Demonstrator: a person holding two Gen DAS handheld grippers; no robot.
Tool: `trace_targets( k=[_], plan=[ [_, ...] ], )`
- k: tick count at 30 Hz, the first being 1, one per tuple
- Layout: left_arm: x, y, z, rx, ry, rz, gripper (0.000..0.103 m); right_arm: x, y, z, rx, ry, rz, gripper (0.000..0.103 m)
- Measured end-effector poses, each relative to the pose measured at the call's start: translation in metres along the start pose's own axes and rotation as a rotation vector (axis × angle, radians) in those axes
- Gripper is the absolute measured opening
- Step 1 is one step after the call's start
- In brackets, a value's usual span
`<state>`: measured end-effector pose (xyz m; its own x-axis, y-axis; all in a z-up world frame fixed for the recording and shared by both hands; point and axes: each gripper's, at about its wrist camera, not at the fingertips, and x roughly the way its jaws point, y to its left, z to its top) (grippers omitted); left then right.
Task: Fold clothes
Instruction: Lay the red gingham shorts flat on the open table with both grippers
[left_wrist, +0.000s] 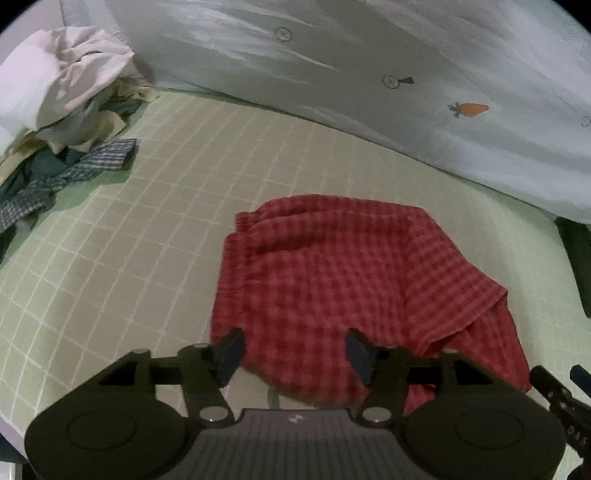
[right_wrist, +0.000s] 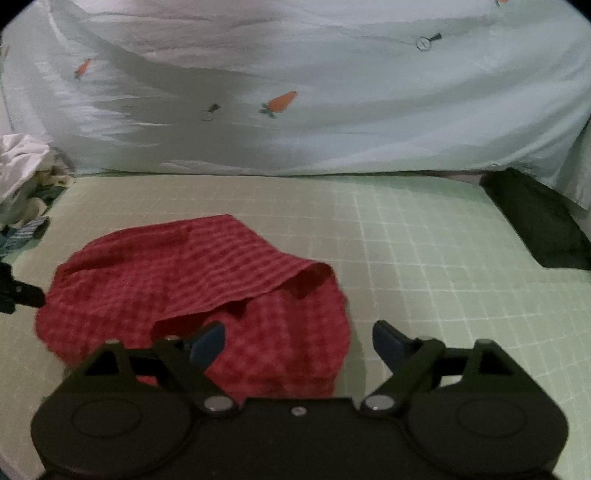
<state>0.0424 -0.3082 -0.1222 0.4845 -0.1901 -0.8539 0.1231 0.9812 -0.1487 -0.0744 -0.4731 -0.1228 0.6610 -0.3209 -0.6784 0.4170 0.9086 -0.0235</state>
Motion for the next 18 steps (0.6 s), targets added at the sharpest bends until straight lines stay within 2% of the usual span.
trace_targets(
  k=[6,13,16,18],
  plan=[
    [0.031,-0.017,0.023,0.026,0.036,-0.004,0.069,0.036,-0.02,0.03,0.053,0.018,-0.017,0.099],
    [0.071,0.002,0.059,-0.01,0.069,0.129,0.069,0.109,-0.019,0.077,0.01,0.071,0.048,0.098],
    [0.087,0.014,0.065,0.001,0.092,0.192,0.069,0.145,-0.01,0.097,-0.028,0.096,0.098,0.095],
    [0.098,0.022,0.066,-0.024,0.125,0.198,0.068,0.167,-0.002,0.105,-0.065,0.124,0.14,0.085]
  ],
)
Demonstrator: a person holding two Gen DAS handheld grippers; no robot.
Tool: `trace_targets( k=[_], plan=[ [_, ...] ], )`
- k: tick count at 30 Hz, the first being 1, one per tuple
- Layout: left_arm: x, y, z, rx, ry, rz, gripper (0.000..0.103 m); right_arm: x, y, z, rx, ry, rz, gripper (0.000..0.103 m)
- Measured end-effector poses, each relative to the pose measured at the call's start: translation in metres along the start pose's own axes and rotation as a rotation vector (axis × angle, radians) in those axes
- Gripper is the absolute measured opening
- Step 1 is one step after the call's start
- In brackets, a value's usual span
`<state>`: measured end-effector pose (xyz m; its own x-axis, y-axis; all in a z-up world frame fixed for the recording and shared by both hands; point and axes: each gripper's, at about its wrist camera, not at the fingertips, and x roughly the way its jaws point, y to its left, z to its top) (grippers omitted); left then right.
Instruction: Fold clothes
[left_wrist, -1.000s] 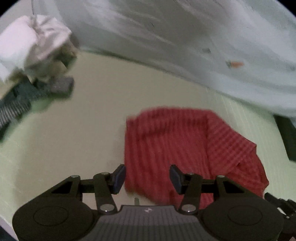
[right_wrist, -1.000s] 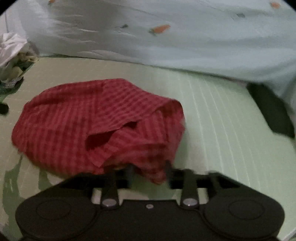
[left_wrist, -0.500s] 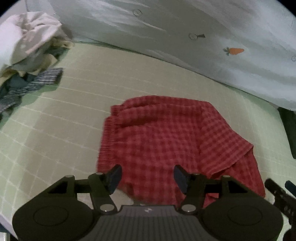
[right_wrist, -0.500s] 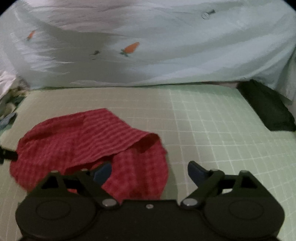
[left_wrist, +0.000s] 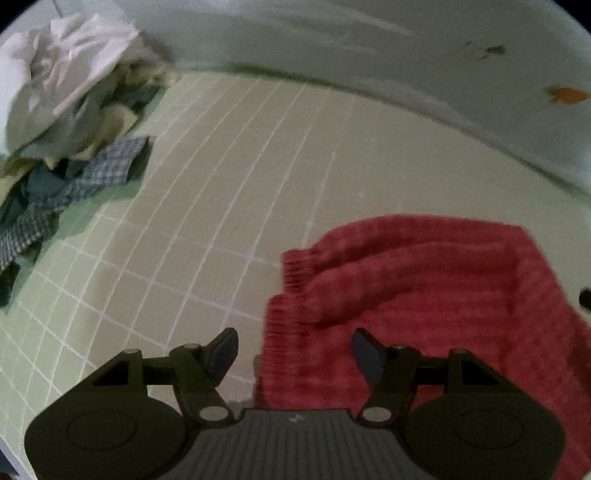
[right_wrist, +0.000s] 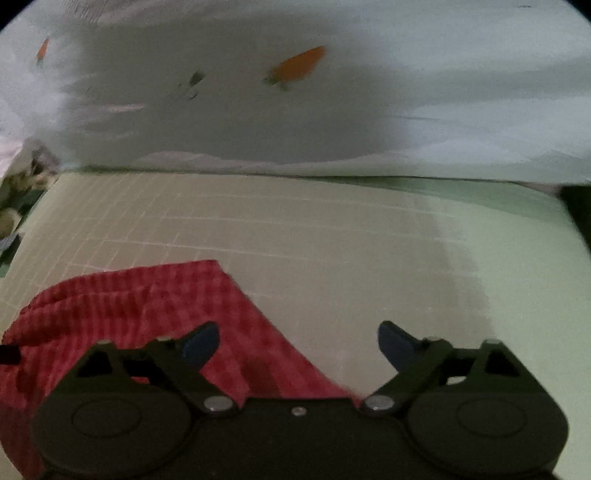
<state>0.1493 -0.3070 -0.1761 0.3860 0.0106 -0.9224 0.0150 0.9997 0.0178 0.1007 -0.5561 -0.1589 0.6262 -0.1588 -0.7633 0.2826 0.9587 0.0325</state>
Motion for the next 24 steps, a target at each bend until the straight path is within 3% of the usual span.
trace_targets(
  k=[2,4,7,9,11,14,20,23,24],
  plan=[
    [0.007,0.005,0.0,-0.03,0.026,-0.015,0.065,0.021,0.006,0.008,-0.035,0.035,0.038,0.076],
    [0.012,0.008,0.0,-0.049,0.041,-0.037,0.042,0.037,0.012,0.012,-0.057,0.073,0.07,0.068],
    [0.017,0.005,0.005,-0.056,0.049,-0.066,0.025,0.048,0.019,0.012,-0.1,0.097,0.122,0.048],
    [0.019,0.002,0.009,-0.048,0.047,-0.075,0.024,0.053,0.023,0.011,-0.132,0.107,0.149,0.025],
    [0.024,-0.001,0.02,-0.037,0.034,-0.091,0.024,0.052,0.024,0.01,-0.168,0.098,0.124,0.001],
    [0.032,-0.007,0.048,-0.016,-0.011,-0.119,0.023,0.045,0.008,0.013,-0.113,0.078,0.059,0.0],
    [0.011,-0.044,0.125,0.054,-0.215,-0.184,0.023,-0.005,-0.05,-0.012,0.199,0.049,-0.151,0.0],
    [-0.012,-0.07,0.132,0.117,-0.279,-0.234,0.026,-0.036,-0.065,-0.039,0.282,0.072,-0.192,0.0],
    [-0.018,-0.077,0.128,0.132,-0.286,-0.249,0.033,-0.046,-0.066,-0.05,0.297,0.069,-0.188,0.001]
  ],
)
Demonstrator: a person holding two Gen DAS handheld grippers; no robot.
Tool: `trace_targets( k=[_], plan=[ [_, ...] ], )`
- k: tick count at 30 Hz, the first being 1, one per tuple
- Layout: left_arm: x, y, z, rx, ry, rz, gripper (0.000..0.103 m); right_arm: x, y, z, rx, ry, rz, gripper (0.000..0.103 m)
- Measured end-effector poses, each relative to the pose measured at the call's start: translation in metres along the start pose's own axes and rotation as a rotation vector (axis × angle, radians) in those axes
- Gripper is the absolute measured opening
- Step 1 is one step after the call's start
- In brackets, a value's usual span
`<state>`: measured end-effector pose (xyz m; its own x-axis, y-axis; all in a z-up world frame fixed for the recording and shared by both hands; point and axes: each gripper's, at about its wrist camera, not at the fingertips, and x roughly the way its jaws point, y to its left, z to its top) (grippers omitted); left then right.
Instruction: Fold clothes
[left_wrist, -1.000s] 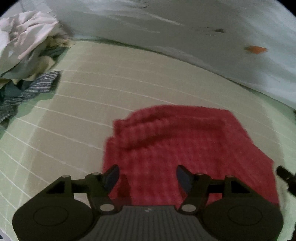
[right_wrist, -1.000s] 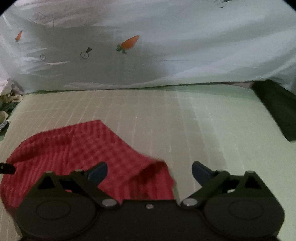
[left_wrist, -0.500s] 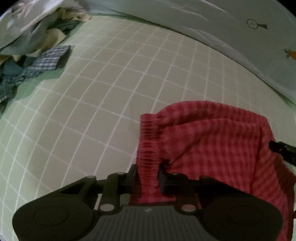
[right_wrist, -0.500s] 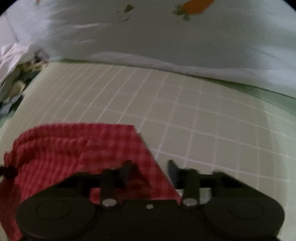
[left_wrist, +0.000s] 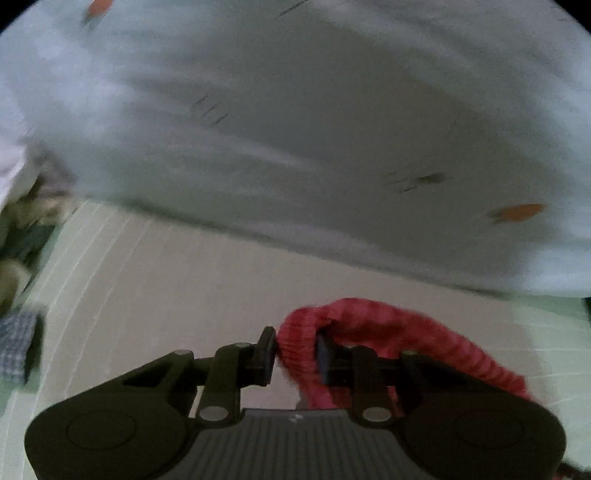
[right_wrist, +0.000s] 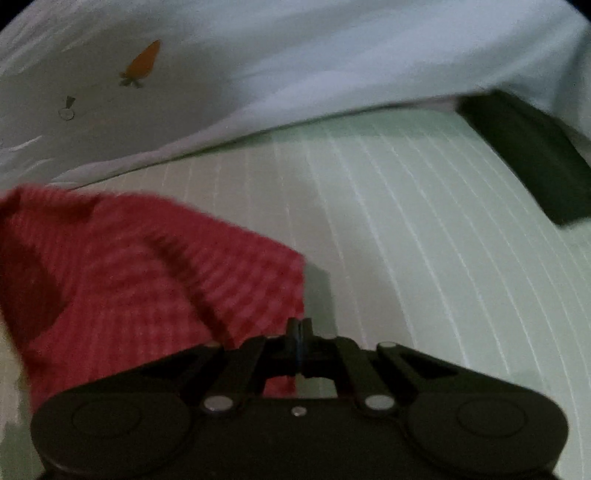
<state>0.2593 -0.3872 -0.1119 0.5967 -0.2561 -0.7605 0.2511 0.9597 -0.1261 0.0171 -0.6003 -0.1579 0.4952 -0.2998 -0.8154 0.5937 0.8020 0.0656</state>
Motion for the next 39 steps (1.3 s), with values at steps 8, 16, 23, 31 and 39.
trace_targets(
  k=[8,16,23,31,39],
  plan=[
    [-0.018,-0.051,-0.077,0.107,0.143,-0.118,0.058,-0.028,-0.02,-0.035,0.085,-0.017,-0.047,0.07],
    [-0.006,-0.074,-0.11,0.074,0.235,-0.188,0.058,-0.009,-0.017,-0.022,0.025,0.007,0.009,0.077],
    [-0.001,-0.077,-0.122,0.128,0.284,-0.185,0.013,-0.002,-0.02,-0.024,0.029,0.024,0.006,0.077],
    [-0.058,-0.024,-0.117,0.001,0.147,-0.16,0.002,-0.017,-0.018,-0.033,0.033,-0.002,-0.014,0.077],
    [-0.145,0.103,-0.153,-0.311,-0.006,0.13,0.002,-0.026,0.004,-0.045,-0.058,0.002,0.018,0.077]
  ],
)
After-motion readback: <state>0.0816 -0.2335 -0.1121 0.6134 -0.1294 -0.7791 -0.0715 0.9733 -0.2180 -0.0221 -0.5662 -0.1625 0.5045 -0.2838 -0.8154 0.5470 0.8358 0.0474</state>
